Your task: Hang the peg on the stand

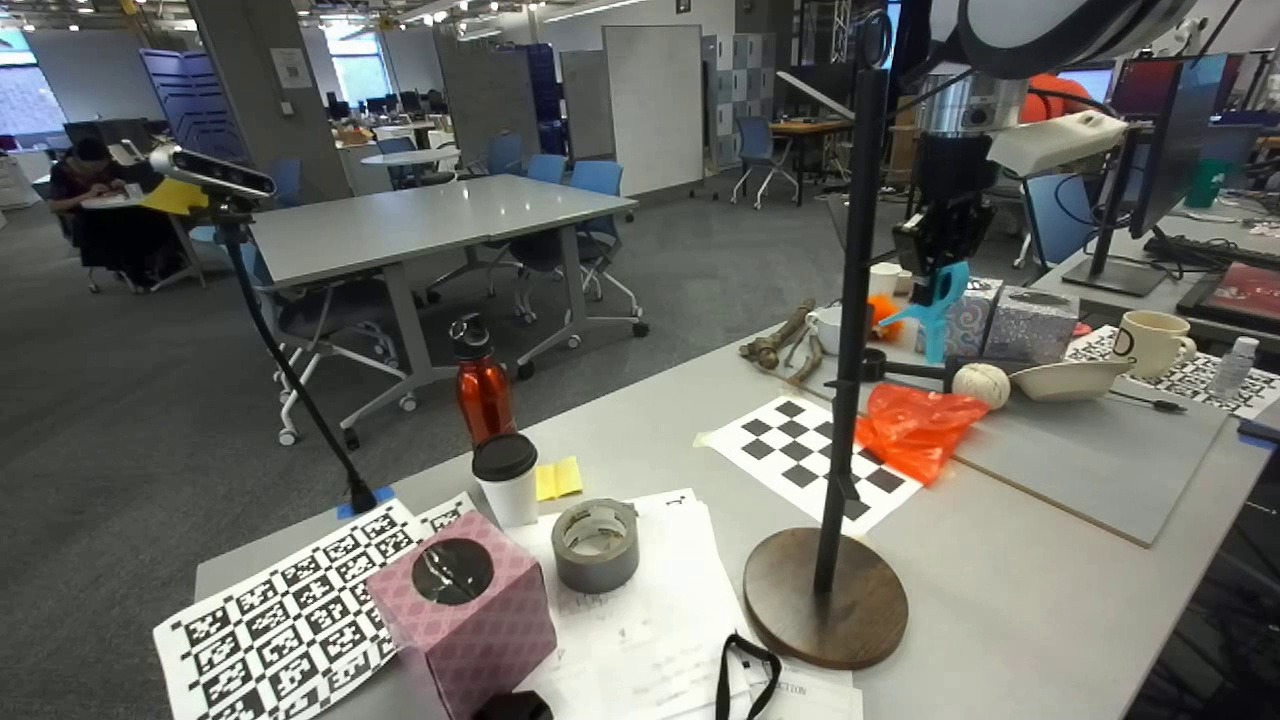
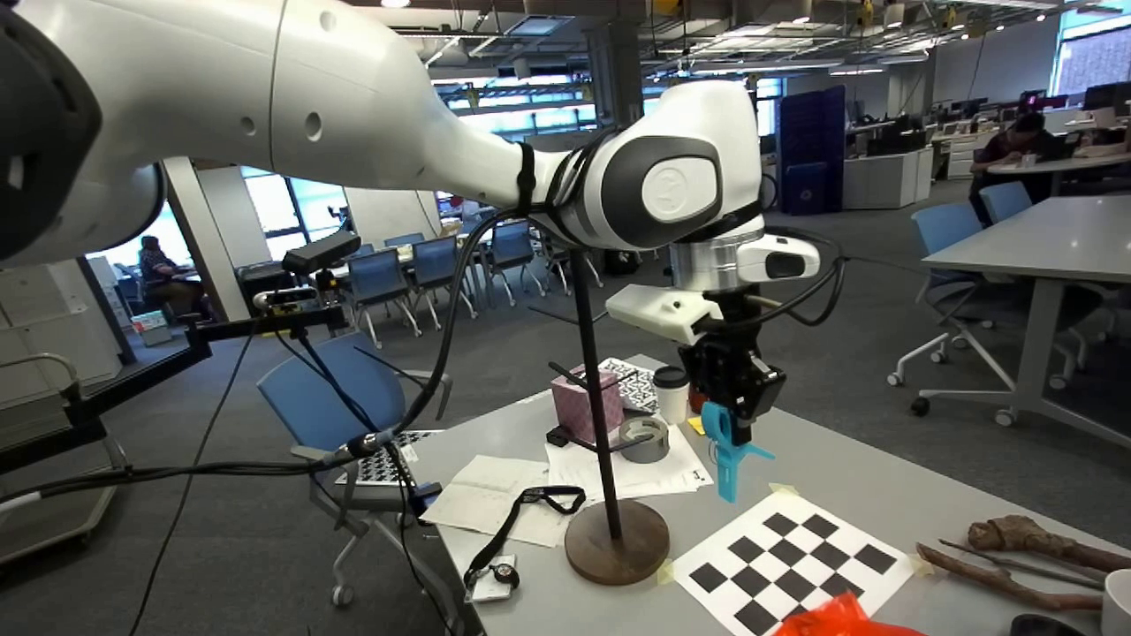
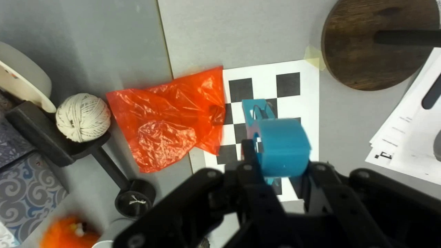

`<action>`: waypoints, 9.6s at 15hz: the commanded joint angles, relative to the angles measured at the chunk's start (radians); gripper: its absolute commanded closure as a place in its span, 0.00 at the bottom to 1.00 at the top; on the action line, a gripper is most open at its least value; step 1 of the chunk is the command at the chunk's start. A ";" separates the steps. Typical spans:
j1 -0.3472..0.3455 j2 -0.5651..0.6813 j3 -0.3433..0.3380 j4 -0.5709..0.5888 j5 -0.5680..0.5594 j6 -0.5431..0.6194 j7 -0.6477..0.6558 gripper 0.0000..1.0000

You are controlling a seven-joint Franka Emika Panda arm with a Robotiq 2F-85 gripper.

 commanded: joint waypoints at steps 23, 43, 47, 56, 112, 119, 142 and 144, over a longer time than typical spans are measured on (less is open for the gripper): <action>0.008 0.049 0.071 0.086 0.145 0.112 -0.018 0.94; 0.084 0.023 0.034 0.076 0.008 0.019 0.080 0.94; 0.089 0.012 0.037 0.069 -0.007 -0.008 0.083 0.94; 0.084 -0.009 0.029 0.056 -0.016 -0.006 0.081 0.94; 0.139 -0.079 0.057 -0.054 0.092 -0.030 0.221 0.94; 0.137 -0.064 0.049 -0.047 0.093 -0.020 0.246 0.94; 0.126 -0.005 0.041 0.009 0.113 0.041 0.273 0.94; 0.125 -0.007 0.039 0.007 0.112 0.045 0.275 0.94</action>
